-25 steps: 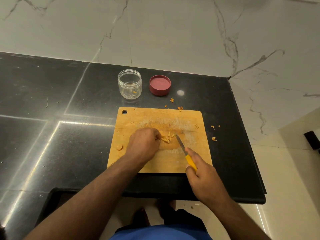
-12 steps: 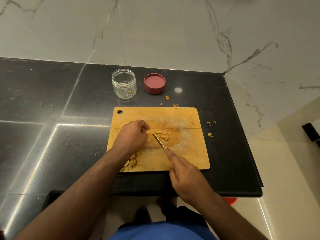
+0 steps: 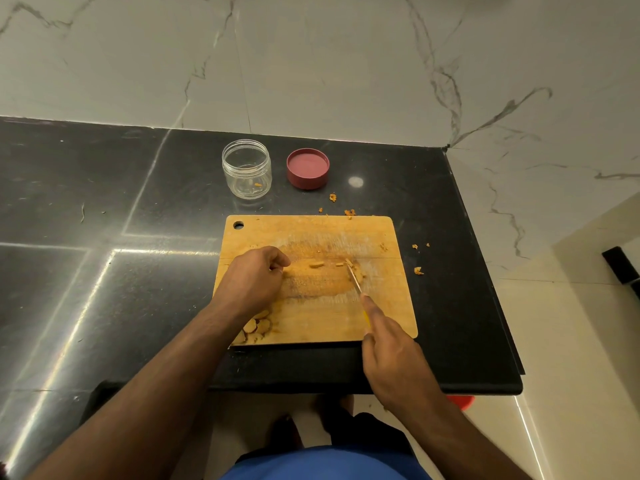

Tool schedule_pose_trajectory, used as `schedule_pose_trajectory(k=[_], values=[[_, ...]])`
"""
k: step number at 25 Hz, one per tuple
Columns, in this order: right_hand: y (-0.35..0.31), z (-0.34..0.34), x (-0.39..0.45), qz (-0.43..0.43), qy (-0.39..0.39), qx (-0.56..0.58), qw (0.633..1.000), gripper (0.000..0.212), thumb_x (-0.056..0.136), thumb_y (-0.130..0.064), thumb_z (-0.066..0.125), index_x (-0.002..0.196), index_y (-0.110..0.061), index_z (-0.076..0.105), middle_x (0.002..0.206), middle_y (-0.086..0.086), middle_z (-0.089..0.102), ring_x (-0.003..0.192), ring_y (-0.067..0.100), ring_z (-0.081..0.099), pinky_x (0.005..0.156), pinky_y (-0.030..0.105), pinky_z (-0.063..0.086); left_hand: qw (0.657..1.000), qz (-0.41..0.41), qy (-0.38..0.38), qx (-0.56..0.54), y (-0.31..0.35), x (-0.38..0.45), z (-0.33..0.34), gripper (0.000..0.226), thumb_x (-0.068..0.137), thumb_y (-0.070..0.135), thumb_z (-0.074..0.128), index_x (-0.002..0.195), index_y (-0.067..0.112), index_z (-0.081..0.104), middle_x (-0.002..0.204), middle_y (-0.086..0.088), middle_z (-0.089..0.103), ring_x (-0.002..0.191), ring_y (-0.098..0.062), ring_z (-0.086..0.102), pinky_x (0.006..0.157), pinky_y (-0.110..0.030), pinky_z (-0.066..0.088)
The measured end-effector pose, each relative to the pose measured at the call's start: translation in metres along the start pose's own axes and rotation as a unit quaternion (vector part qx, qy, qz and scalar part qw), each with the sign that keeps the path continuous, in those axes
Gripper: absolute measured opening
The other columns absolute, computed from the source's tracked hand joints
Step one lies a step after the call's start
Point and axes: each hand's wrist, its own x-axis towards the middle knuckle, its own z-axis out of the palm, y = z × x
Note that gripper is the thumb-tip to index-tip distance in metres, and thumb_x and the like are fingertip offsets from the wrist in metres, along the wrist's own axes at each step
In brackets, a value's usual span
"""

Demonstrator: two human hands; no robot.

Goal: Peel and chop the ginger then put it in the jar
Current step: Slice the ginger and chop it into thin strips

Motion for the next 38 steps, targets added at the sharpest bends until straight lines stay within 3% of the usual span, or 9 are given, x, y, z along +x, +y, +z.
schedule_pose_trajectory(k=[3,10,14,18,22,30,33,35,38], values=[[-0.008,0.011,0.012,-0.082,-0.010,-0.047,0.995,0.055,0.101,-0.018,0.039,0.155,-0.023,0.027,0.100,-0.004,0.057,0.073,0.011,0.053,0.065,0.030,0.051,1.000,-0.001,0.003,0.002,0.001,-0.001,-0.001,0.030,0.097,0.009,0.050,0.115,0.022,0.069,0.114,0.006,0.068,0.095,-0.008,0.054,0.071,-0.021,0.041],[-0.014,0.019,0.020,-0.039,-0.044,-0.069,0.996,0.059,0.102,-0.018,0.036,0.157,-0.027,0.017,0.107,0.000,0.056,0.080,0.017,0.057,0.072,0.034,0.051,1.000,-0.007,-0.015,0.004,-0.004,-0.002,-0.002,0.028,0.098,0.011,0.050,0.114,0.024,0.069,0.118,0.006,0.067,0.099,-0.008,0.055,0.075,-0.023,0.044],[0.003,0.003,0.010,0.028,0.008,-0.047,0.998,0.055,0.104,-0.019,0.040,0.155,-0.029,0.024,0.105,-0.005,0.056,0.080,0.009,0.057,0.071,0.023,0.050,1.000,0.002,-0.022,-0.001,-0.002,-0.002,-0.003,0.029,0.098,0.010,0.050,0.116,0.023,0.069,0.118,0.005,0.067,0.098,-0.008,0.055,0.076,-0.023,0.045],[0.001,-0.005,-0.001,0.036,-0.020,-0.001,0.999,0.056,0.104,-0.025,0.041,0.155,-0.038,0.020,0.099,-0.012,0.054,0.080,0.007,0.056,0.070,0.024,0.049,0.999,0.016,-0.029,-0.004,-0.001,-0.002,-0.005,0.029,0.097,0.009,0.051,0.115,0.022,0.069,0.117,0.005,0.067,0.099,-0.009,0.056,0.078,-0.024,0.047],[0.000,-0.009,-0.004,0.060,-0.028,-0.005,0.998,0.056,0.104,-0.027,0.039,0.155,-0.038,0.019,0.109,-0.012,0.054,0.088,0.003,0.055,0.078,0.024,0.049,0.999,0.011,-0.031,-0.005,-0.003,-0.003,-0.010,0.025,0.097,0.011,0.054,0.113,0.022,0.069,0.110,0.007,0.065,0.097,-0.009,0.056,0.075,-0.023,0.046],[-0.009,-0.005,-0.001,0.046,-0.053,0.012,0.997,0.054,0.104,-0.026,0.042,0.153,-0.040,0.024,0.125,-0.017,0.049,0.098,-0.008,0.048,0.078,0.005,0.037,0.999,-0.018,-0.033,-0.007,-0.012,-0.010,-0.035,0.016,0.098,0.020,0.061,0.112,0.021,0.069,0.104,0.007,0.060,0.094,-0.010,0.054,0.066,-0.020,0.041],[-0.012,-0.002,-0.001,0.087,-0.061,0.148,0.983,0.050,0.104,-0.023,0.046,0.149,-0.041,0.035,0.119,-0.019,0.051,0.084,-0.014,0.053,0.072,0.008,0.041,1.000,-0.011,-0.024,0.000,-0.014,-0.016,-0.038,0.016,0.096,0.024,0.064,0.110,0.022,0.071,0.102,0.008,0.062,0.091,-0.006,0.054,0.060,-0.016,0.038],[-0.019,-0.004,0.002,0.146,-0.059,0.310,0.938,0.047,0.103,-0.017,0.048,0.141,-0.044,0.045,0.089,-0.005,0.058,0.054,0.001,0.048,0.050,0.016,0.039,0.999,0.013,-0.027,-0.016,-0.008,-0.019,-0.036,0.014,0.095,0.027,0.065,0.106,0.022,0.073,0.100,0.011,0.065,0.084,-0.002,0.054,0.060,-0.014,0.037],[-0.037,-0.006,0.010,0.153,-0.055,0.431,0.888,0.047,0.102,-0.011,0.047,0.131,-0.048,0.050,0.072,0.005,0.054,0.044,0.011,0.031,0.039,0.024,0.025,0.982,0.002,-0.050,-0.184,0.006,-0.025,-0.031,0.011,0.092,0.030,0.070,0.096,0.022,0.077,0.095,0.008,0.073,0.072,0.000,0.058,0.060,-0.020,0.046]])
